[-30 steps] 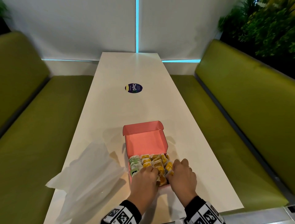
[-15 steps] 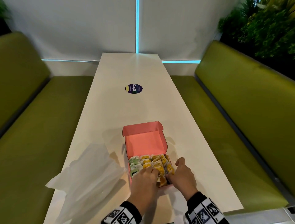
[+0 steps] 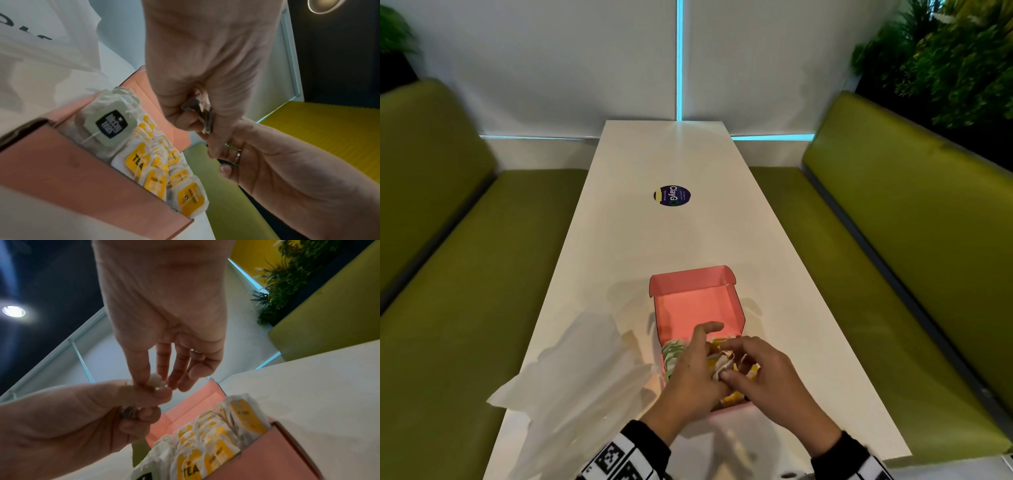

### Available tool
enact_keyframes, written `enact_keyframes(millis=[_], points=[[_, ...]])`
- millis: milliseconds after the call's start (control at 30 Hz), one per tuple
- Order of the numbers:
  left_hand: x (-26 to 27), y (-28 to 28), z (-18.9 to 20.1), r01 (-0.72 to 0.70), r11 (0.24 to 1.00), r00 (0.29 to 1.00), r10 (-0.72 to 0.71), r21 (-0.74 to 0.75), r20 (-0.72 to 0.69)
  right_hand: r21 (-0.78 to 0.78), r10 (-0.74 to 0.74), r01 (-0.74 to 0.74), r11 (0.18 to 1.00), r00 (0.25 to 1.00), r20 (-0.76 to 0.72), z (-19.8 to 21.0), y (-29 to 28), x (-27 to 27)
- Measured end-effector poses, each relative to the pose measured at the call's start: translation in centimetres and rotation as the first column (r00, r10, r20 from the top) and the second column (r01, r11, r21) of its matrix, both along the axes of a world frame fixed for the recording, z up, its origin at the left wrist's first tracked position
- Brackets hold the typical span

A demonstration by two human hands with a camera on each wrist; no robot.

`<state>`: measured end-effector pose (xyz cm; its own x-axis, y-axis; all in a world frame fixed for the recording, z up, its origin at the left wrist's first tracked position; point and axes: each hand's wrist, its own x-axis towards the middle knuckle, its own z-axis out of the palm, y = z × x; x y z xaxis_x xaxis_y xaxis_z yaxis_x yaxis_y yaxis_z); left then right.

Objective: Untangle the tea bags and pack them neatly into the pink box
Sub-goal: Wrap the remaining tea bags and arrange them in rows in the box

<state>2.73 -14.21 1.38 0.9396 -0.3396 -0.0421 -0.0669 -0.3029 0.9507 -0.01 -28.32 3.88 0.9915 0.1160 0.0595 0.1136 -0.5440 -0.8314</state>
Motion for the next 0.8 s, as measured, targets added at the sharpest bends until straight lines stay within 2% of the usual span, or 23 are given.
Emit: enact_keyframes(millis=[167,267,367,467,600,733,800], points=[[-0.1,0.8,0.2,-0.010,0.990,0.993,-0.006,-0.137,-0.114,0.030,-0.048,0.048,0.998,0.998,-0.031,0.2,0.1,0.6],[-0.2,1.4,0.5,-0.032,0.980,0.982,-0.007,-0.198,-0.190,0.190,-0.089,0.115,0.975,0.986,-0.142,0.6,-0.2,0.9],[-0.4,1.8,1.5,-0.097,0.944,0.966,0.013,-0.315,-0.259,0.379,-0.047,0.152,0.913,0.961,-0.273,1.4,-0.4,1.0],[-0.8,2.2,1.9,-0.094,0.911,0.964,-0.018,-0.401,-0.265,0.466,-0.024,0.198,0.862,0.935,-0.353,1.9,-0.4,1.0],[-1.1,2.0,2.0,-0.059,0.911,0.980,-0.025,-0.409,-0.197,0.485,-0.021,0.221,0.846,0.923,-0.384,2.1,-0.1,0.9],[-1.0,1.9,2.1,-0.149,0.906,0.981,0.085,-0.396,-0.175,0.437,-0.002,0.172,0.883,0.932,-0.362,2.3,0.0,0.8],[-1.0,1.9,2.0,-0.184,0.897,0.974,0.112,-0.401,-0.197,0.395,-0.049,0.186,0.900,0.942,-0.333,2.3,0.0,0.8]])
